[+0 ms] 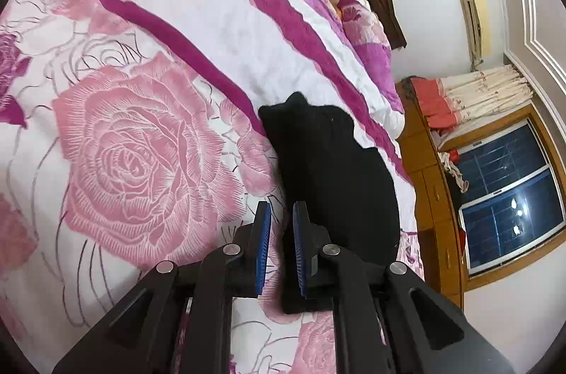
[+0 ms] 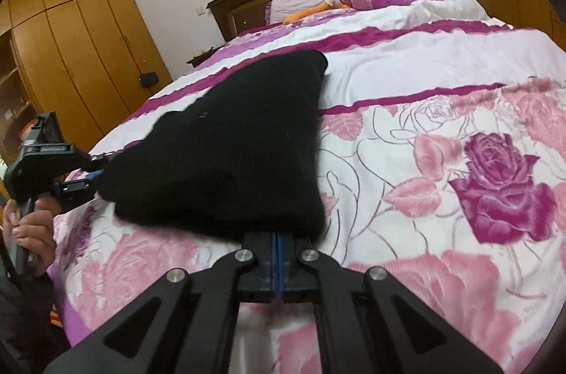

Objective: Fold small clothes

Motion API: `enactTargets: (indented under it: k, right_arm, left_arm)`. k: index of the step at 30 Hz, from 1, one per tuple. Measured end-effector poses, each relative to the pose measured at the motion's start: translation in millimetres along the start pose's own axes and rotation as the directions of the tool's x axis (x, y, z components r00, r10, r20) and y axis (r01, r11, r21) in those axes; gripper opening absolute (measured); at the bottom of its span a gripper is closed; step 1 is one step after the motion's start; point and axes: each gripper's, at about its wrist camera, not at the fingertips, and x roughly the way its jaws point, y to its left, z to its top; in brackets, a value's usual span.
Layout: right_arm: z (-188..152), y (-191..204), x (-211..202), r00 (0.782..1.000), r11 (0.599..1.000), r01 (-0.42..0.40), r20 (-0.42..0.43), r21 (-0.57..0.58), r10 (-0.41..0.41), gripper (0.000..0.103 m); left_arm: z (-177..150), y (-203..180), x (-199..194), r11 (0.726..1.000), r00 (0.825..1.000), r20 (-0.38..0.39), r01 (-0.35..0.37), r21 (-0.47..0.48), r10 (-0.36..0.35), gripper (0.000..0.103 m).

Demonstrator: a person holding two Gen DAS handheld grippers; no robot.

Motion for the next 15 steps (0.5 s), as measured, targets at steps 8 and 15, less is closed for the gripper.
enactTargets:
  k: [8, 15]
  right_arm:
    - [33, 42, -49, 0.985, 0.979, -0.061, 0.149, -0.194, 0.091, 0.0]
    - [59, 46, 45, 0.999, 0.977, 0.031, -0.035, -0.212, -0.04, 0.0]
  left_arm:
    - [-18, -58, 3, 0.982, 0.997, 0.057, 0.047, 0.181, -0.059, 0.0]
    - [-30, -96, 63, 0.932, 0.989, 0.101, -0.134, 0.335, 0.106, 0.001]
